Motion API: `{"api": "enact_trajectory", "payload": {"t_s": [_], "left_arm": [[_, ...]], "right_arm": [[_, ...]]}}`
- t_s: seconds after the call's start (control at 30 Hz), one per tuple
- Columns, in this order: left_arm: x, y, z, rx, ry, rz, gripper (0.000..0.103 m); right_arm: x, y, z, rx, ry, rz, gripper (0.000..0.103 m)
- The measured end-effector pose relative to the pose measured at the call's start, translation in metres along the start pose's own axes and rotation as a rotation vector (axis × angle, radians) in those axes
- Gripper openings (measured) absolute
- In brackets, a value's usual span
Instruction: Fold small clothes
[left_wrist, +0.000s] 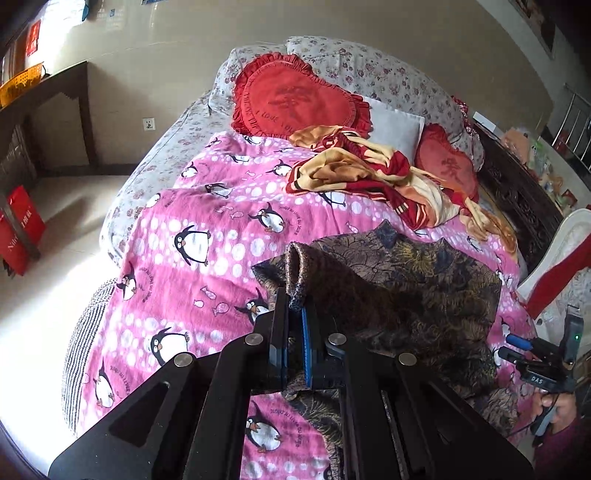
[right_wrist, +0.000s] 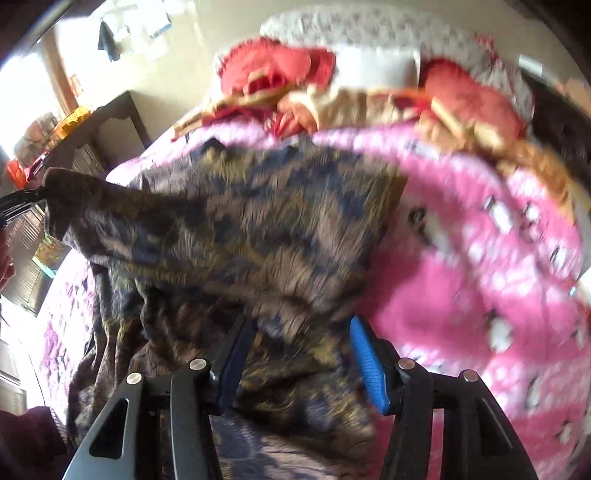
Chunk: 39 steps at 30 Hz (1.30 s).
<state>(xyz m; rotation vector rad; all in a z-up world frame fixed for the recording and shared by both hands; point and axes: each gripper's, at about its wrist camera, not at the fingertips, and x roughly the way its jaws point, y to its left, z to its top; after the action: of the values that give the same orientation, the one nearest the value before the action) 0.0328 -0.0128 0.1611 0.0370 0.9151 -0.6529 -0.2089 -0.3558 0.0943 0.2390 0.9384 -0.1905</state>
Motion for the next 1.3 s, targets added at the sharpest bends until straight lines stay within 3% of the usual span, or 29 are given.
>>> {"api": "enact_trajectory", "payload": {"t_s": [0.2, 0.23, 0.27, 0.3, 0.33, 0.4, 0.57, 0.6, 0.63, 0.73, 0.8, 0.83, 0.9, 0.93, 0.97, 1.0, 1.07, 1.1, 1.13, 1.17, 1.23, 1.3], "left_arm": [[0.001, -0.012, 0.004, 0.013, -0.001, -0.011, 0.004], [0.0, -0.014, 0.005, 0.016, -0.004, -0.012, 0.004], [-0.002, -0.017, 0.007, 0.019, -0.007, -0.014, 0.004], [-0.004, -0.019, 0.009, 0.02, -0.01, -0.019, 0.004], [-0.006, -0.022, 0.011, 0.02, -0.016, -0.025, 0.004], [-0.01, -0.026, 0.013, 0.021, -0.027, -0.048, 0.004], [0.009, -0.043, -0.001, 0.038, -0.004, -0.095, 0.005], [0.022, -0.047, -0.008, 0.041, 0.021, -0.094, 0.005], [0.035, -0.051, -0.015, 0.039, 0.051, -0.092, 0.005], [0.073, -0.056, -0.039, 0.046, 0.131, -0.048, 0.004], [0.088, -0.056, -0.05, 0.047, 0.168, -0.035, 0.004], [0.092, -0.055, -0.052, 0.041, 0.18, -0.039, 0.004], [0.092, -0.056, -0.051, 0.04, 0.18, -0.044, 0.004], [0.09, -0.057, -0.049, 0.042, 0.173, -0.046, 0.004], [0.088, -0.058, -0.046, 0.043, 0.164, -0.05, 0.004], [0.086, -0.06, -0.043, 0.044, 0.154, -0.057, 0.004], [0.082, -0.064, -0.038, 0.055, 0.135, -0.059, 0.004], [0.081, -0.066, -0.035, 0.062, 0.128, -0.058, 0.004], [0.08, -0.068, -0.033, 0.069, 0.122, -0.058, 0.004], [0.079, -0.069, -0.031, 0.073, 0.117, -0.056, 0.004], [0.074, -0.068, -0.027, 0.079, 0.094, -0.054, 0.004], [0.07, -0.066, -0.026, 0.076, 0.072, -0.06, 0.004]], "right_arm": [[0.038, 0.033, -0.011, -0.211, 0.049, -0.074, 0.053], [0.047, 0.037, -0.013, -0.242, 0.044, -0.112, 0.045], [0.055, 0.039, -0.015, -0.273, 0.033, -0.168, 0.027], [0.061, 0.039, -0.016, -0.293, 0.026, -0.218, 0.02], [0.06, 0.034, -0.014, -0.273, 0.014, -0.229, 0.014], [0.043, 0.023, -0.011, -0.194, -0.038, -0.223, 0.012], [-0.026, -0.008, -0.018, -0.103, -0.217, -0.436, 0.011], [-0.028, -0.013, -0.023, -0.081, -0.211, -0.434, 0.011], [-0.02, -0.022, -0.034, -0.047, -0.147, -0.4, 0.011], [0.015, -0.045, -0.062, 0.032, 0.136, -0.294, 0.011], [0.006, -0.062, -0.07, 0.156, 0.127, -0.17, 0.012], [-0.007, -0.074, -0.067, 0.235, 0.07, -0.123, 0.015], [-0.025, -0.088, -0.052, 0.314, -0.031, -0.103, 0.041], [-0.028, -0.09, -0.044, 0.33, -0.069, -0.111, 0.069], [-0.03, -0.095, -0.031, 0.35, -0.124, -0.13, 0.084], [-0.027, -0.099, -0.021, 0.364, -0.162, -0.128, 0.085], [-0.001, -0.11, 0.006, 0.399, -0.147, -0.087, 0.085], [0.018, -0.117, 0.017, 0.424, -0.111, -0.056, 0.084], [0.032, -0.121, 0.026, 0.434, -0.084, -0.027, 0.073], [0.047, -0.125, 0.035, 0.419, -0.054, -0.003, 0.039], [0.048, -0.122, 0.049, 0.354, -0.064, -0.059, 0.01], [0.028, -0.121, 0.054, 0.359, -0.18, -0.069, 0.006]]}}
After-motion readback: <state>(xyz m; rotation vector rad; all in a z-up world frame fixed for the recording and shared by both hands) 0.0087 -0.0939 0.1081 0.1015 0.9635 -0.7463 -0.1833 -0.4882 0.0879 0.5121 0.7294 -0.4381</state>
